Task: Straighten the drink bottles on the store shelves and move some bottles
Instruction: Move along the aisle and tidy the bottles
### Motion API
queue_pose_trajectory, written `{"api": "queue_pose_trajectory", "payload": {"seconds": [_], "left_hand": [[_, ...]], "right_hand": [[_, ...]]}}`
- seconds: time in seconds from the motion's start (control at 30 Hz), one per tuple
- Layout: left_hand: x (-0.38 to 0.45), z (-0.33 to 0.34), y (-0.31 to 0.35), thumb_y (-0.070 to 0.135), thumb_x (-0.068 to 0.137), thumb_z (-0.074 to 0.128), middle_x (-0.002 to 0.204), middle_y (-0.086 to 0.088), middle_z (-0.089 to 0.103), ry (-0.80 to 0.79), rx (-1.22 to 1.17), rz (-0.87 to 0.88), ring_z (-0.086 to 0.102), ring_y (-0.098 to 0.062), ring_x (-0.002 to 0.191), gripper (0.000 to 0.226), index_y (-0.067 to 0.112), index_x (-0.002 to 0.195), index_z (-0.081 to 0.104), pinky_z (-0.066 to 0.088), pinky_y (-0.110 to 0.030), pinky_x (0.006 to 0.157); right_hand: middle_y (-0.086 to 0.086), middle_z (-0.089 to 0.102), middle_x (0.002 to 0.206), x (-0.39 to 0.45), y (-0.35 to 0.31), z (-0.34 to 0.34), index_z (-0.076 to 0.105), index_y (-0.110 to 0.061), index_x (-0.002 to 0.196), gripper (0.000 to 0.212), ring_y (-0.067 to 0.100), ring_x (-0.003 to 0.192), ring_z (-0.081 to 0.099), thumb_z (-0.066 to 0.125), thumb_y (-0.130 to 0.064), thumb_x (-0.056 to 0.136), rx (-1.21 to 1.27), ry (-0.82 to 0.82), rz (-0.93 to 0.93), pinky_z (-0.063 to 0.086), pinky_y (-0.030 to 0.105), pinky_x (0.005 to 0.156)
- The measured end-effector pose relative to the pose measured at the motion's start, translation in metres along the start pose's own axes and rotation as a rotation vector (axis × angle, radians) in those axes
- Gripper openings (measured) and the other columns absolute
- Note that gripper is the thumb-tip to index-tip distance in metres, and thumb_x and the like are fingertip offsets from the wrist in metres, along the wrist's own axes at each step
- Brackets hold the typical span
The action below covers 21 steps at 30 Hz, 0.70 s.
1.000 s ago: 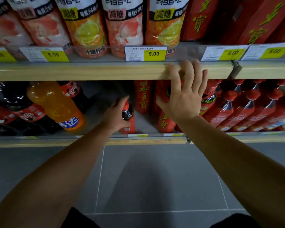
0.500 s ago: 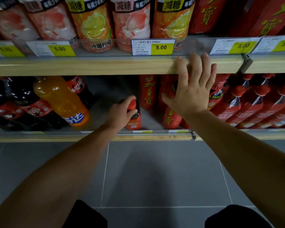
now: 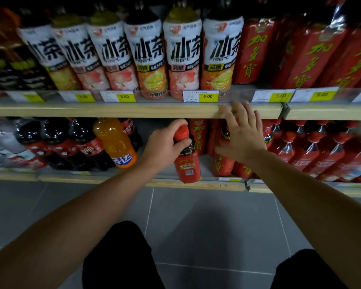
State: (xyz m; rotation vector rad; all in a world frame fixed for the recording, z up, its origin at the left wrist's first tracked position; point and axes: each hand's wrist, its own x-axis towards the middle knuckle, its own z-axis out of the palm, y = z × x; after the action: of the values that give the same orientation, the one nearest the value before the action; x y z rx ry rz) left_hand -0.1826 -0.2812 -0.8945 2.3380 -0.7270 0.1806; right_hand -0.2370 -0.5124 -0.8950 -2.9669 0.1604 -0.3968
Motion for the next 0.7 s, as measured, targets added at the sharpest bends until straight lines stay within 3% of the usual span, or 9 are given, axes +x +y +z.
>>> {"api": "queue_pose_trajectory", "payload": {"seconds": [0.1, 0.2, 0.27, 0.33, 0.47, 0.57, 0.7], "left_hand": [[0.002, -0.017, 0.028, 0.037, 0.088, 0.072, 0.086, 0.009, 0.060, 0.011, -0.015, 0.001, 0.051, -0.005, 0.064, 0.043, 0.023, 0.127, 0.058, 0.037, -0.023, 0.064], [0.011, -0.029, 0.055, 0.042, 0.089, 0.070, 0.105, 0.001, 0.069, 0.067, -0.009, -0.035, 0.063, -0.019, 0.091, 0.044, 0.023, 0.126, 0.058, 0.046, -0.027, 0.075], [0.021, -0.033, 0.070, 0.044, 0.088, 0.070, 0.114, -0.002, 0.068, 0.101, 0.012, -0.080, 0.062, -0.023, 0.102, 0.045, 0.022, 0.126, 0.058, 0.048, -0.030, 0.083], [0.030, -0.034, 0.086, 0.045, 0.088, 0.070, 0.113, -0.001, 0.069, 0.126, 0.029, -0.095, 0.063, -0.023, 0.103, 0.043, 0.022, 0.123, 0.060, 0.048, -0.031, 0.084], [0.040, -0.036, 0.116, 0.045, 0.088, 0.068, 0.110, 0.003, 0.068, 0.130, 0.084, -0.062, 0.063, -0.020, 0.100, 0.037, 0.024, 0.117, 0.060, 0.047, -0.029, 0.081], [0.046, -0.049, 0.121, 0.041, 0.089, 0.069, 0.120, 0.002, 0.066, -0.011, -0.016, 0.001, 0.062, -0.016, 0.108, 0.047, 0.025, 0.131, 0.054, 0.051, -0.035, 0.093], [0.032, -0.056, 0.097, 0.029, 0.081, 0.080, 0.142, -0.004, 0.051, -0.314, -0.206, -0.002, 0.060, -0.017, 0.115, 0.087, 0.034, 0.152, 0.030, 0.049, -0.041, 0.101]], "right_hand": [[0.006, 0.018, 0.161, -0.011, -0.006, -0.021, 0.017, -0.031, 0.155, 0.107, 0.029, 0.150, 0.005, 0.071, -0.051, 0.065, 0.233, -0.020, 0.010, 0.011, 0.050, 0.122], [0.005, 0.036, 0.152, -0.034, -0.026, -0.030, 0.025, -0.027, 0.154, 0.104, 0.027, 0.136, 0.039, 0.077, -0.044, 0.065, 0.479, -0.098, -0.060, 0.036, 0.038, 0.112], [0.007, 0.041, 0.148, -0.046, -0.041, -0.028, 0.019, -0.024, 0.155, 0.109, 0.027, 0.129, 0.049, 0.082, -0.040, 0.067, 0.533, -0.139, -0.064, 0.043, 0.036, 0.104], [0.007, 0.044, 0.145, -0.049, -0.052, -0.025, 0.016, -0.022, 0.154, 0.111, 0.030, 0.124, 0.053, 0.081, -0.047, 0.067, 0.525, -0.060, 0.037, 0.049, 0.040, 0.095], [0.004, 0.057, 0.122, -0.043, -0.061, -0.038, 0.036, -0.021, 0.133, 0.084, 0.034, 0.106, 0.060, 0.075, -0.060, 0.070, 0.438, 0.197, 0.193, 0.047, 0.040, 0.075], [0.001, 0.067, 0.106, -0.043, -0.040, -0.051, 0.045, -0.021, 0.124, 0.075, 0.025, 0.094, 0.066, 0.079, -0.054, 0.066, 0.595, 0.170, 0.225, 0.055, 0.043, 0.080], [-0.011, 0.069, 0.103, -0.050, -0.005, -0.067, 0.050, -0.020, 0.129, 0.078, 0.003, 0.092, 0.067, 0.090, -0.033, 0.064, 0.893, 0.131, 0.264, 0.058, 0.032, 0.086]]}}
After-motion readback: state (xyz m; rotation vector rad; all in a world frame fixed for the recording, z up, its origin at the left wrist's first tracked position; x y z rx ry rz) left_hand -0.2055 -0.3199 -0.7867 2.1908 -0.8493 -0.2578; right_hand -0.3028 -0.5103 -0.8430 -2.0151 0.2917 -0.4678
